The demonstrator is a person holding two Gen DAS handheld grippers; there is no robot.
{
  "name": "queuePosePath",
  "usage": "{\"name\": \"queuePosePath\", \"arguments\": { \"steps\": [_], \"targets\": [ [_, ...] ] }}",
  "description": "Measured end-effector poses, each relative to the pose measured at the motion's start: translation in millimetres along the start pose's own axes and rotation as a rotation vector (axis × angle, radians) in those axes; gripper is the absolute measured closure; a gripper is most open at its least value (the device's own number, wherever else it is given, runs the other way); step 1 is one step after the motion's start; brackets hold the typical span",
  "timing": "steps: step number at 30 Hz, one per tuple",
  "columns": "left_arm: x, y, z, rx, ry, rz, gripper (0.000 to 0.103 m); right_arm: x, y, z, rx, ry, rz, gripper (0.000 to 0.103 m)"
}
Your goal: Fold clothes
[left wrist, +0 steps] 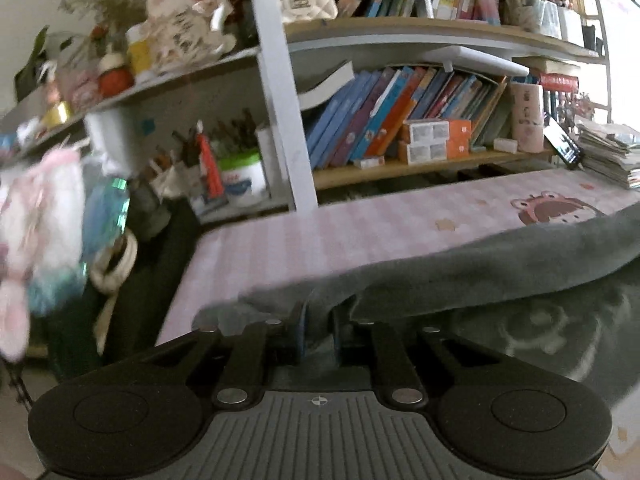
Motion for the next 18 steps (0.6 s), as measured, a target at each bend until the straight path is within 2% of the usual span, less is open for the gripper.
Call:
{"name": "queuePosePath", "arguments": {
  "steps": [4,6,7,8,9,12,15,18],
  "targets": [
    [-12,3,-32,-0.044,0.019,0.006,0.08,-11,15,-22,0.044,0.077,0.029,0.09],
    [-19,6,-45,-0.068,0.018,0.014,0.073,-13,19,-30,0.069,0.113,0.024,0.088],
    [-24,8,-50,-0.091,0.009,0.018,0.066,-14,20,-33,0.093,0.125,0.028,0.085],
    [-30,12,-55,-0.121,-0.002,0.017,0.056,-16,20,-35,0.126,0.131,0.03,0.075],
    [-36,16,-59,-0.161,-0.017,0.011,0.051,-19,21,-36,0.16,0.133,0.038,0.062],
    [-55,27,-70,-0.279,-0.061,-0.009,0.048,-26,23,-38,0.289,0.132,0.082,0.046],
    [-66,38,-81,-0.467,-0.112,-0.117,0.048,-29,19,-37,0.496,0.117,0.169,0.037],
    [-66,46,-92,-0.661,-0.162,-0.224,0.048,-21,7,-40,0.757,0.115,0.236,0.035]
  ]
}}
Point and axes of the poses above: each gripper's, at about its wrist camera, not at the fingertips, and x roughly the way its jaws point, y to its left, z to its top, the point moved 5 cm from there along x, roughly the way its jaws point, and after that the axes turned 4 degrees about y, right-handed, at the moved point
